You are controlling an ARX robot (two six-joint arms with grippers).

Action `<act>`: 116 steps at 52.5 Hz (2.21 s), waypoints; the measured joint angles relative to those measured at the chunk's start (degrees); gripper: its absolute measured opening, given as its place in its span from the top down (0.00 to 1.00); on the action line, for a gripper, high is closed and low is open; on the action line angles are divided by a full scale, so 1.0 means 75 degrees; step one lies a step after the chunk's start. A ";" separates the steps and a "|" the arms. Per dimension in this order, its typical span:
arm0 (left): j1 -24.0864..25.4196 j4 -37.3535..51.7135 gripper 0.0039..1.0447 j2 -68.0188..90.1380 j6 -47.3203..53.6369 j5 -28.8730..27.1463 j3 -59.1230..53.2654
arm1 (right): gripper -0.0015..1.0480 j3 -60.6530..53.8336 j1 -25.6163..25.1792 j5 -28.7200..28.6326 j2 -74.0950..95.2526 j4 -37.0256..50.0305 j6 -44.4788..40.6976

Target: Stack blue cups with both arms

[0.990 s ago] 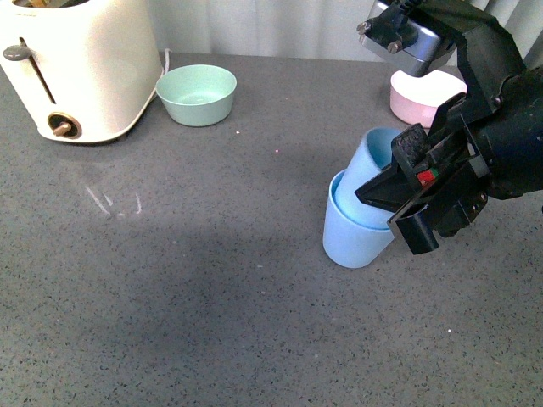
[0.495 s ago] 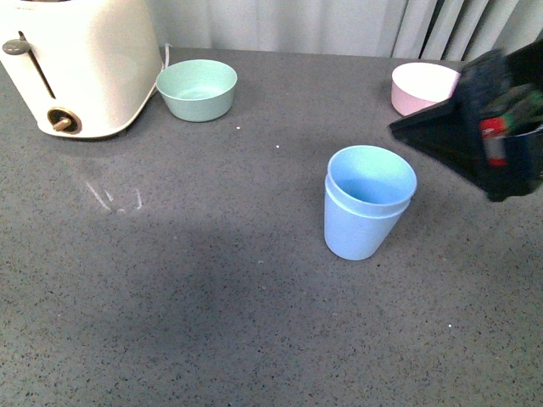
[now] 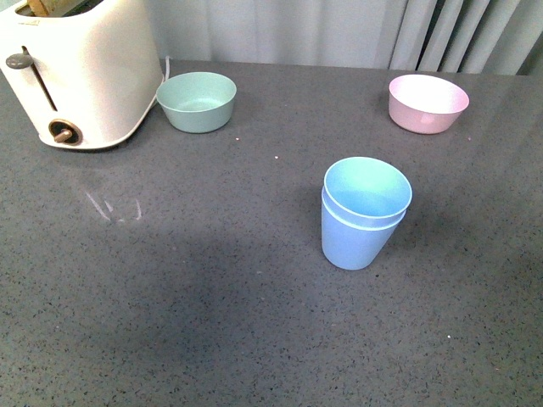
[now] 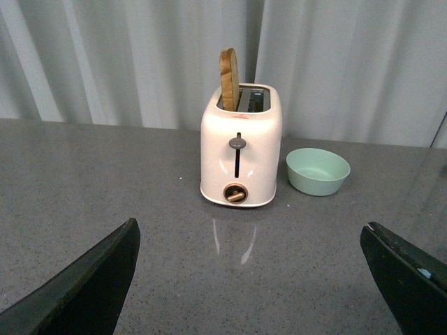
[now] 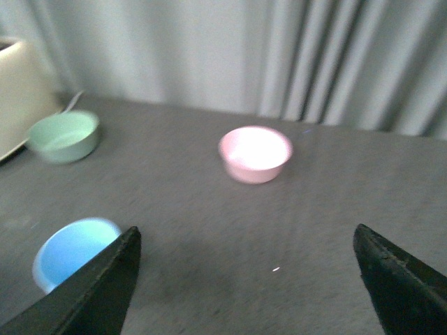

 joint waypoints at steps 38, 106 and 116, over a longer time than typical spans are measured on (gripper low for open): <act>0.0000 0.0000 0.08 0.0000 0.0000 0.0000 0.0000 | 0.98 -0.1784 -0.0090 0.0901 -0.2361 0.0163 0.0376; 0.0000 0.0000 0.08 0.0000 0.0003 0.0000 0.0000 | 0.98 -0.1996 -0.0090 0.0903 -0.5566 -0.2637 0.0385; 0.0000 0.0000 0.08 0.0000 0.0003 0.0000 0.0000 | 0.73 -0.1996 -0.0090 0.0903 -0.5569 -0.2637 0.0382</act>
